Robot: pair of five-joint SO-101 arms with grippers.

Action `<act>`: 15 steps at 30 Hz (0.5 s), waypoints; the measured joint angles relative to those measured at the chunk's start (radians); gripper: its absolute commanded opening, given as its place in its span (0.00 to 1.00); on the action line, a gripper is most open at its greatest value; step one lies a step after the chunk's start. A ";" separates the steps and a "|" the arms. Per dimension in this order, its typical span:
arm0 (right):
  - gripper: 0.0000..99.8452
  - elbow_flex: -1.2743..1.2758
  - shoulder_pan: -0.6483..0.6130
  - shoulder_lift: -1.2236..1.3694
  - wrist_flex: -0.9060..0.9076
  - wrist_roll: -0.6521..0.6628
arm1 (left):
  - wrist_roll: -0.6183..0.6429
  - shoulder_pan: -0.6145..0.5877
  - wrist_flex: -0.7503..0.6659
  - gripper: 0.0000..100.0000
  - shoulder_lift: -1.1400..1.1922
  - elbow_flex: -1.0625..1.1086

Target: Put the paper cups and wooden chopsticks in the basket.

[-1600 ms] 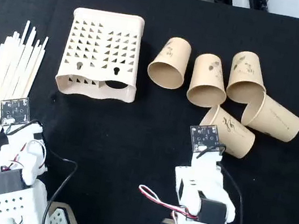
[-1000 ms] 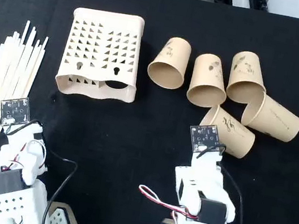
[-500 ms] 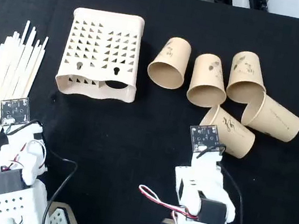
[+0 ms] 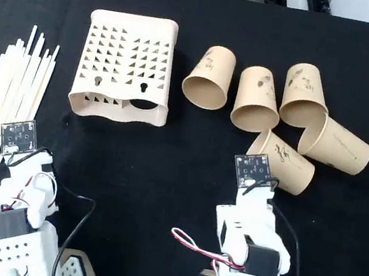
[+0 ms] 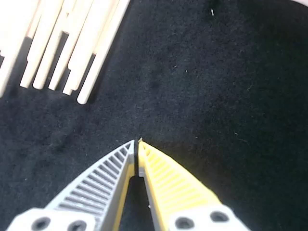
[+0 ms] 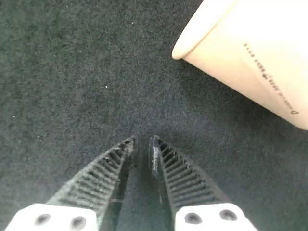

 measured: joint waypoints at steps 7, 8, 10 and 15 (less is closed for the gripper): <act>0.07 0.000 0.000 0.000 0.000 0.000 | 0.000 0.000 0.000 0.03 0.000 0.000; 0.07 0.000 0.000 0.000 0.000 0.000 | 0.000 0.000 0.000 0.03 0.000 0.000; 0.07 0.000 0.000 0.000 0.000 0.000 | 0.000 0.000 0.000 0.03 0.000 0.000; 0.06 0.000 -0.009 0.000 0.000 0.000 | 0.000 0.000 0.000 0.03 0.000 0.000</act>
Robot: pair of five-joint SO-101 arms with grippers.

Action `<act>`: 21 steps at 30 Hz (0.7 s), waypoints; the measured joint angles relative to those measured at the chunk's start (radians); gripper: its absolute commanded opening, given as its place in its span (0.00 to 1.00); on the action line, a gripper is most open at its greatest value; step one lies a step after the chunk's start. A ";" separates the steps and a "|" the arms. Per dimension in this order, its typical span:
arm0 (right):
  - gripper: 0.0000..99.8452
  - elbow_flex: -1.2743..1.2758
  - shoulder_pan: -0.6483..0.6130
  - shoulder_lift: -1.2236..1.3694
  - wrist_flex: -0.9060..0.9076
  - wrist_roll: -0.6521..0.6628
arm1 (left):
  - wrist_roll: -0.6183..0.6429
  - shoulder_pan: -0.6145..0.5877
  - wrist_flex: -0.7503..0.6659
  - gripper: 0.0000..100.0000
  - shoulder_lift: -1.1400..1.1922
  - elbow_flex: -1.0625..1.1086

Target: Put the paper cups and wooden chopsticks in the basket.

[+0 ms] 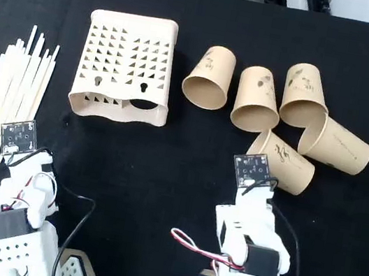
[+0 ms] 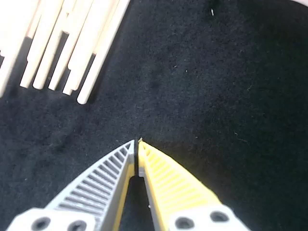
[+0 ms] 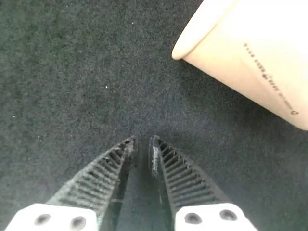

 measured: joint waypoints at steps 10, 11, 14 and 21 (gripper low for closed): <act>0.06 -0.104 -0.057 0.000 -0.057 -0.106 | 0.000 0.000 0.000 0.03 0.000 0.000; 0.06 -0.132 -0.074 0.000 -0.052 -0.124 | 0.000 0.000 0.000 0.03 0.000 0.000; 0.06 -0.213 -0.115 0.002 -0.051 -0.146 | 0.000 0.000 0.000 0.03 0.000 0.000; 0.06 -0.463 -0.120 0.284 -0.051 -0.147 | 0.000 0.000 0.000 0.03 0.000 0.000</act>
